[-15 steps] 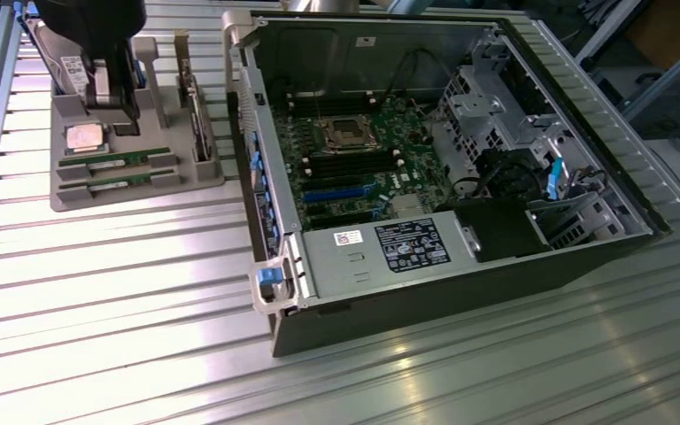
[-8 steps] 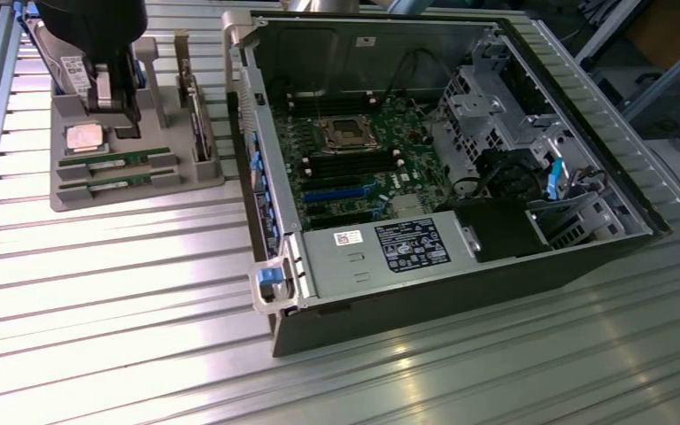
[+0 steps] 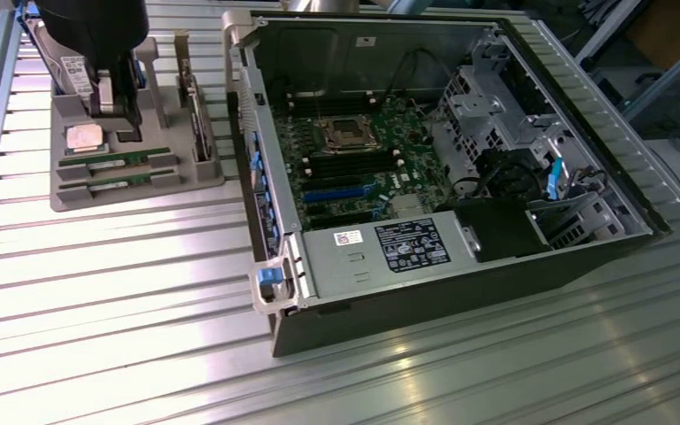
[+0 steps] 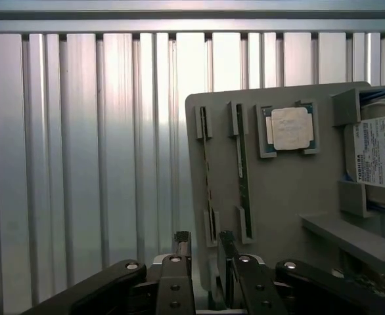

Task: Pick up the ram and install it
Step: 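Pick up the ram and move it above insertion slot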

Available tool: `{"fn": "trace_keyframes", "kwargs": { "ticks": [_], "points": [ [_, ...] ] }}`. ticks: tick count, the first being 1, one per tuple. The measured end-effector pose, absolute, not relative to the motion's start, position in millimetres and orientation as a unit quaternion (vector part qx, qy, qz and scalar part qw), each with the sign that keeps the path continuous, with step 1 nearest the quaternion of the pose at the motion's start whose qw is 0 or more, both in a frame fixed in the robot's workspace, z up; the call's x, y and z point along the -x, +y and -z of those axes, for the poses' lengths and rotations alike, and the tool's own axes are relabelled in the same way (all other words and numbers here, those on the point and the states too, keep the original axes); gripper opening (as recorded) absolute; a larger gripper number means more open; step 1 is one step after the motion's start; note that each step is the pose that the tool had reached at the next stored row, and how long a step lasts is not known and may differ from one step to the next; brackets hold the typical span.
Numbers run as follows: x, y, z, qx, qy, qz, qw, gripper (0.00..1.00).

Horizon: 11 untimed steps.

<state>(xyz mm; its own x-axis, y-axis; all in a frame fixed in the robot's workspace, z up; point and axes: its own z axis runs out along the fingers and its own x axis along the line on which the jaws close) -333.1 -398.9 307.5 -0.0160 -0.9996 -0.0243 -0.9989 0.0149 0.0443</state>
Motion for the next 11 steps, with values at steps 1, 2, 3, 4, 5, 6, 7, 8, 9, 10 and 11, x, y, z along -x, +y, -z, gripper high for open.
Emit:
{"fn": "trace_keyframes", "kwargs": {
  "ticks": [1, 2, 3, 4, 5, 6, 7, 8, 9, 10, 11],
  "points": [
    [333.1, -398.9, -306.7, -0.701, -0.712, 0.024, 0.007, 0.30],
    [333.1, -398.9, -306.0, -0.701, -0.712, 0.024, 0.007, 0.30],
    [333.1, -398.9, -305.4, -0.701, -0.712, 0.024, 0.007, 0.30],
    [333.1, -398.9, -305.1, -0.701, -0.712, 0.024, 0.007, 0.30],
    [333.1, -398.9, -304.5, -0.701, -0.712, 0.024, 0.007, 0.30],
    [333.1, -399.0, -303.6, -0.701, -0.712, 0.024, 0.007, 0.30],
    [333.2, -398.9, -302.7, -0.701, -0.712, 0.024, 0.007, 0.30],
    [333.2, -398.9, -301.6, -0.701, -0.712, 0.024, 0.007, 0.30],
    [333.1, -398.9, -300.5, -0.701, -0.712, 0.024, 0.007, 0.30],
    [333.1, -398.9, -299.6, -0.701, -0.712, 0.024, 0.007, 0.30],
    [333.1, -399.0, -298.4, -0.701, -0.712, 0.024, 0.007, 0.30]
  ]
}}
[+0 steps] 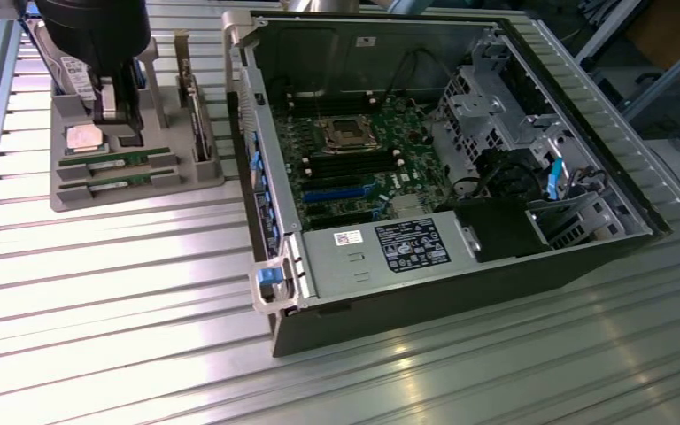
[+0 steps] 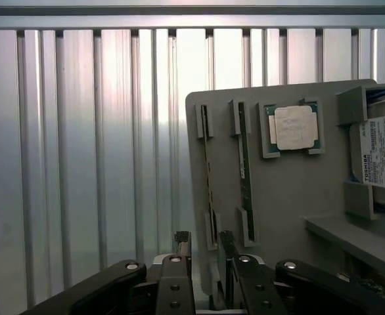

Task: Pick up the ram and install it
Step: 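Pick up the ram and move it above insertion slot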

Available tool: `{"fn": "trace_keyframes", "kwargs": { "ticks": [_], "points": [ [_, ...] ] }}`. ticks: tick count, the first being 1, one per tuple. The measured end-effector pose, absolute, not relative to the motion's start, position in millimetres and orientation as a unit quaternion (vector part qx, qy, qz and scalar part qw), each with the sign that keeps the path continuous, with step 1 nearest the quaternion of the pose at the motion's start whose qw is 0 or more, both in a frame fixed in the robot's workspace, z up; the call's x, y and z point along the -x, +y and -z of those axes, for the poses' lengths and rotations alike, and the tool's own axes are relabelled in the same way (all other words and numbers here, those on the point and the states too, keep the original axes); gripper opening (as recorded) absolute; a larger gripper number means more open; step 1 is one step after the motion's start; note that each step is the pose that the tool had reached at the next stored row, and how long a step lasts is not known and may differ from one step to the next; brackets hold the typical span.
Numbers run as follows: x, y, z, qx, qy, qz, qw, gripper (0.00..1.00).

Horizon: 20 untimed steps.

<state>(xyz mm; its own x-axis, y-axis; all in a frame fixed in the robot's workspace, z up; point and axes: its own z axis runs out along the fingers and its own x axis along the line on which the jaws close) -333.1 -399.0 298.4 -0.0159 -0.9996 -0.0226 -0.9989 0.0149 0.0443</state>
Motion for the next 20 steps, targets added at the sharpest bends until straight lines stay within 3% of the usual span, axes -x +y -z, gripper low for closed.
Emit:
{"fn": "trace_keyframes", "kwargs": {
  "ticks": [20],
  "points": [
    [333.1, -398.9, -284.5, -0.701, -0.712, 0.019, 0.012, 0.30]
  ]
}}
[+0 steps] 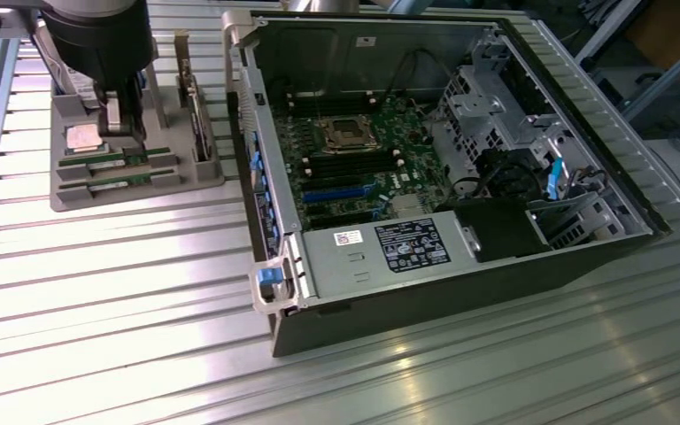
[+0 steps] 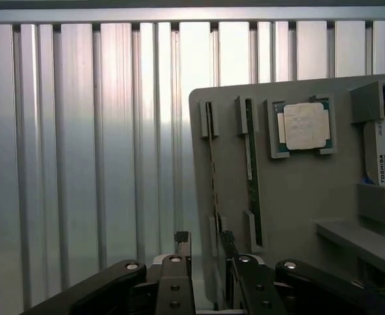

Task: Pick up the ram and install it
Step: 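Pick up the ram and move it above insertion slot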

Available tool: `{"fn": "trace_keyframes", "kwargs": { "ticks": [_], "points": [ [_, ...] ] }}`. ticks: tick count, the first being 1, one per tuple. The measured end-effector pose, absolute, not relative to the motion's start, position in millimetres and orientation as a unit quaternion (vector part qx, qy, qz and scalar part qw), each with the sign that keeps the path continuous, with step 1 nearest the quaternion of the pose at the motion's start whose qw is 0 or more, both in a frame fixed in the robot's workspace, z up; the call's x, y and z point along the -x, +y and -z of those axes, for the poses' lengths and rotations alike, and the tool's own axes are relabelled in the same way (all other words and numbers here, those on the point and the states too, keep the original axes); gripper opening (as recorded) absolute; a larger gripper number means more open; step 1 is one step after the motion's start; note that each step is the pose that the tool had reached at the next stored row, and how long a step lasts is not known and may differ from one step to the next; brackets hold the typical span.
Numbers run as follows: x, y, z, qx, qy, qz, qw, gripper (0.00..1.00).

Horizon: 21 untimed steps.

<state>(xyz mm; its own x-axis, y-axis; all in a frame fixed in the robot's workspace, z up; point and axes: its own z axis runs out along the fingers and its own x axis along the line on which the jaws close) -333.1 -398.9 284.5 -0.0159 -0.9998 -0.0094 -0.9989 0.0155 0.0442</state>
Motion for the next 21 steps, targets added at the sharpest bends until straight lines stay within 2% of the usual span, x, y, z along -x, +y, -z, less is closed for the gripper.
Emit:
{"fn": "trace_keyframes", "kwargs": {
  "ticks": [21],
  "points": [
    [336.6, -399.0, -271.7, -0.701, -0.713, 0.016, 0.015, 0.30]
  ]
}}
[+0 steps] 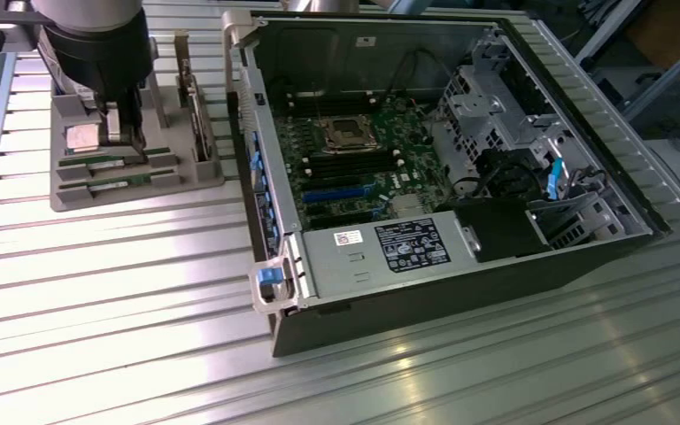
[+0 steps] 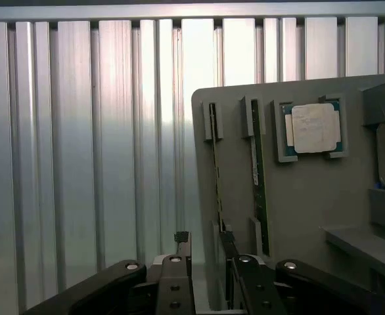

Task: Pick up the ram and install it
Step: 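Pick up the ram and move it above insertion slot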

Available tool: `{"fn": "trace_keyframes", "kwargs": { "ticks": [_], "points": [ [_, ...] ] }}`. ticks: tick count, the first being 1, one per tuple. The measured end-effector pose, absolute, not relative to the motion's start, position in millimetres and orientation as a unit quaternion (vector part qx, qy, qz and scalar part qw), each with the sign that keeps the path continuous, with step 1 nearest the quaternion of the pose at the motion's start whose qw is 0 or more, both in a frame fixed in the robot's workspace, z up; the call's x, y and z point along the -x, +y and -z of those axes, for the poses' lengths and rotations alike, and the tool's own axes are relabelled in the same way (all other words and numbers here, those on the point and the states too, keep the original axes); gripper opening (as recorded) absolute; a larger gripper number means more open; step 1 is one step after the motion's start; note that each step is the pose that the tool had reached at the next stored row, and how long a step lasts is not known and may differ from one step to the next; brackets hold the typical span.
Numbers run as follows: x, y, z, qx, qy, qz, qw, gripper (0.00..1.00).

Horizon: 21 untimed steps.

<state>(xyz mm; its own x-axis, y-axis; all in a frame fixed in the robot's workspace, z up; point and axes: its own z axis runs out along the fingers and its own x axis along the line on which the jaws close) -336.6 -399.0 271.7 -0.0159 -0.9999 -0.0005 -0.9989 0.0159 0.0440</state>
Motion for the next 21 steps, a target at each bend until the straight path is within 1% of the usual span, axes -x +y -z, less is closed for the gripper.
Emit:
{"fn": "trace_keyframes", "kwargs": {
  "ticks": [21],
  "points": [
    [338.5, -398.9, -255.4, -0.701, -0.713, 0.009, 0.022, 0.30]
  ]
}}
